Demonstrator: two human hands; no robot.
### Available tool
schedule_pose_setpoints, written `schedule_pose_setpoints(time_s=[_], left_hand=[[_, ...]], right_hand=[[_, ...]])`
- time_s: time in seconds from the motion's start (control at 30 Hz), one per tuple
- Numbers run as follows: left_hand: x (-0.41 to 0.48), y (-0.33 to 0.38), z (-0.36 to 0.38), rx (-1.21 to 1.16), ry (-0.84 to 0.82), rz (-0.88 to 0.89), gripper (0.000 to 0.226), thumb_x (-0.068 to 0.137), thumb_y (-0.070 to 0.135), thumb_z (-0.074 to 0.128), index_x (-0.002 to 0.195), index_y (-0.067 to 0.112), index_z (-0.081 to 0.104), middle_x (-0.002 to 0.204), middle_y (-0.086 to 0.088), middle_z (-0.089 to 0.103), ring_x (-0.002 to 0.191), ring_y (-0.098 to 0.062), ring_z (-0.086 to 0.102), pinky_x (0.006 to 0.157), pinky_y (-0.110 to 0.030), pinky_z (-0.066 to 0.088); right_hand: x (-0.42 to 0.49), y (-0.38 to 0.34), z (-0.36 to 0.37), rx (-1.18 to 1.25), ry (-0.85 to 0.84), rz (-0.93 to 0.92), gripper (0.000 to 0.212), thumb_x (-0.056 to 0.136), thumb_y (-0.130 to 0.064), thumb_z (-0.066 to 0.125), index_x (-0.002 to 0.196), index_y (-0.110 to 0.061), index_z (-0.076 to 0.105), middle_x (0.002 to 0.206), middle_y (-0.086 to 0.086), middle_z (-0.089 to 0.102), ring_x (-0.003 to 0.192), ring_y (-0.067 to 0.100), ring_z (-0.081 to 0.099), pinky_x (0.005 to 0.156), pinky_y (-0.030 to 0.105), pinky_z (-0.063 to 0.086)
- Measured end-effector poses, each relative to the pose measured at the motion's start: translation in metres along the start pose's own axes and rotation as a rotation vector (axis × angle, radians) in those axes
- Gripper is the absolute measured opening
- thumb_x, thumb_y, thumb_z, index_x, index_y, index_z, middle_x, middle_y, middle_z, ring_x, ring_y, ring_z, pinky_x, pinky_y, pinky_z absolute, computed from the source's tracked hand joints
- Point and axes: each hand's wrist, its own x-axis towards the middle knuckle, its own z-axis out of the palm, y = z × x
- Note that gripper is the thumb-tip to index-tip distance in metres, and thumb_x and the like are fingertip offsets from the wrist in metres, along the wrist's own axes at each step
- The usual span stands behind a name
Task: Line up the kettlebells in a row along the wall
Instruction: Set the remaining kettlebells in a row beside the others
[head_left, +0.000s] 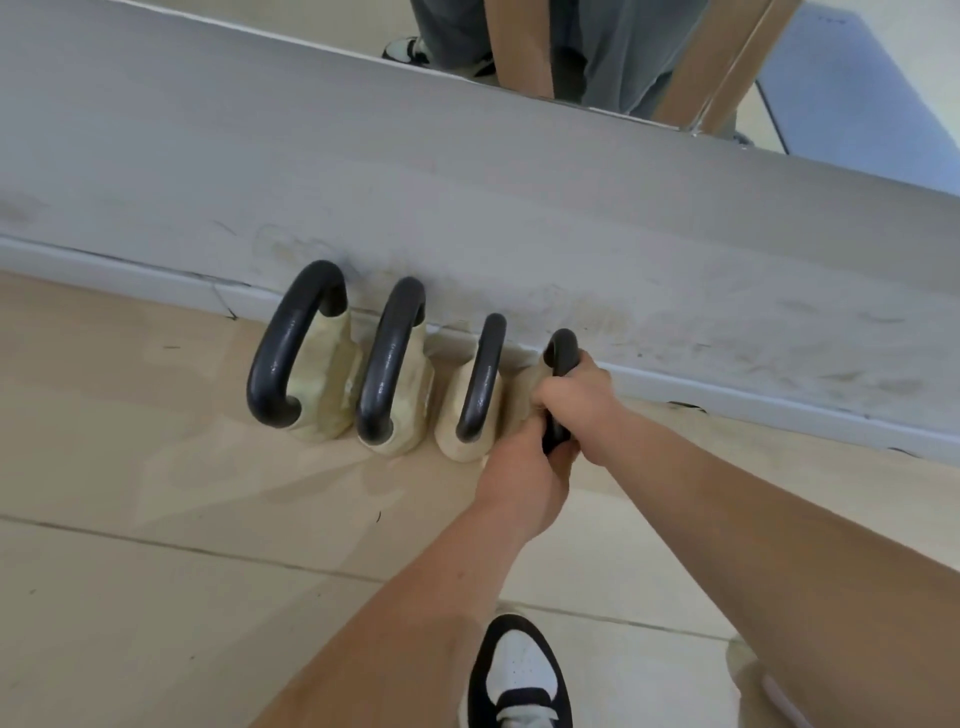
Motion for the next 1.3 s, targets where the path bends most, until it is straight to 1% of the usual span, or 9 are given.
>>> schedule_pose_setpoints(time_s=[0.17,0.3,0.5,0.57,0.63,0.9,1.07,1.17,1.3], left_hand=[[-0.004,-0.008,0.009,-0.053,0.003,-0.037,0.011,0.098,0.030,0.057,0.109,0.030,0.057,0.107,0.006,0.062,0.093,-0.014,0.059,0.081,-0.024,0.045],[-0.006,-0.005,0.004,0.133,0.087,0.124,0.021,0.099,0.023,0.056,0.116,0.012,0.059,0.107,-0.007,0.066,0.091,-0.024,0.061,0.078,-0.034,0.049],[-0.014,-0.014,0.005,0.004,0.019,0.025,0.012,0.097,0.020,0.056,0.105,0.026,0.063,0.102,0.006,0.069,0.092,-0.014,0.062,0.082,-0.015,0.047],[-0.013,-0.015,-0.003,0.042,-0.022,0.060,0.016,0.097,0.022,0.054,0.110,0.028,0.063,0.103,0.007,0.070,0.097,-0.016,0.065,0.089,-0.025,0.052],[-0.011,-0.015,-0.014,0.107,-0.056,0.085,0.020,0.098,0.025,0.055,0.117,0.027,0.062,0.105,0.006,0.070,0.098,-0.019,0.066,0.091,-0.034,0.053],[-0.002,-0.020,-0.027,0.131,-0.109,0.137,0.020,0.099,0.026,0.058,0.118,0.026,0.063,0.104,0.004,0.072,0.096,-0.019,0.067,0.089,-0.035,0.055],[-0.005,-0.017,-0.009,-0.084,-0.029,0.058,0.016,0.098,0.016,0.059,0.110,0.023,0.066,0.098,0.007,0.069,0.087,-0.012,0.060,0.077,-0.011,0.047],[0.001,-0.016,-0.008,-0.002,-0.009,0.121,0.016,0.098,0.021,0.058,0.112,0.023,0.064,0.100,0.005,0.069,0.088,-0.013,0.060,0.081,-0.021,0.050],[0.004,-0.018,-0.022,0.065,-0.111,0.197,0.011,0.098,0.022,0.061,0.109,0.022,0.063,0.097,0.007,0.068,0.088,-0.012,0.062,0.075,-0.019,0.044]], right_hand=[[-0.002,-0.003,0.000,0.117,-0.027,0.069,0.049,0.085,0.002,0.054,0.130,-0.015,0.054,0.088,0.007,0.054,0.072,0.024,0.051,0.063,0.034,0.045],[-0.001,-0.008,0.003,0.153,0.004,0.171,0.054,0.082,0.013,0.049,0.131,-0.010,0.054,0.088,0.012,0.052,0.073,0.026,0.050,0.065,0.037,0.047],[-0.003,-0.008,0.006,0.130,-0.013,0.307,0.053,0.080,0.019,0.048,0.127,-0.004,0.056,0.091,0.016,0.052,0.074,0.031,0.053,0.059,0.037,0.048],[-0.006,-0.011,0.007,0.196,0.009,0.325,0.052,0.081,0.019,0.046,0.127,-0.003,0.055,0.090,0.016,0.051,0.073,0.032,0.052,0.057,0.037,0.048],[-0.007,-0.011,0.010,0.275,0.037,0.324,0.052,0.082,0.019,0.044,0.127,-0.002,0.056,0.089,0.016,0.050,0.072,0.033,0.052,0.059,0.038,0.050],[-0.016,-0.011,0.014,0.389,0.096,0.259,0.039,0.085,0.016,0.041,0.112,-0.006,0.057,0.082,0.011,0.049,0.067,0.028,0.049,0.061,0.034,0.048],[-0.007,-0.016,0.014,0.170,0.037,0.153,0.042,0.080,0.016,0.045,0.113,-0.006,0.060,0.083,0.013,0.052,0.075,0.031,0.051,0.068,0.040,0.048],[0.001,-0.017,0.013,0.210,0.060,0.178,0.046,0.078,0.019,0.046,0.114,-0.006,0.060,0.084,0.014,0.052,0.077,0.032,0.051,0.062,0.037,0.047],[0.000,-0.010,0.017,0.381,0.168,0.191,0.036,0.081,0.016,0.043,0.095,-0.012,0.060,0.077,0.009,0.047,0.074,0.027,0.044,0.068,0.036,0.042]])
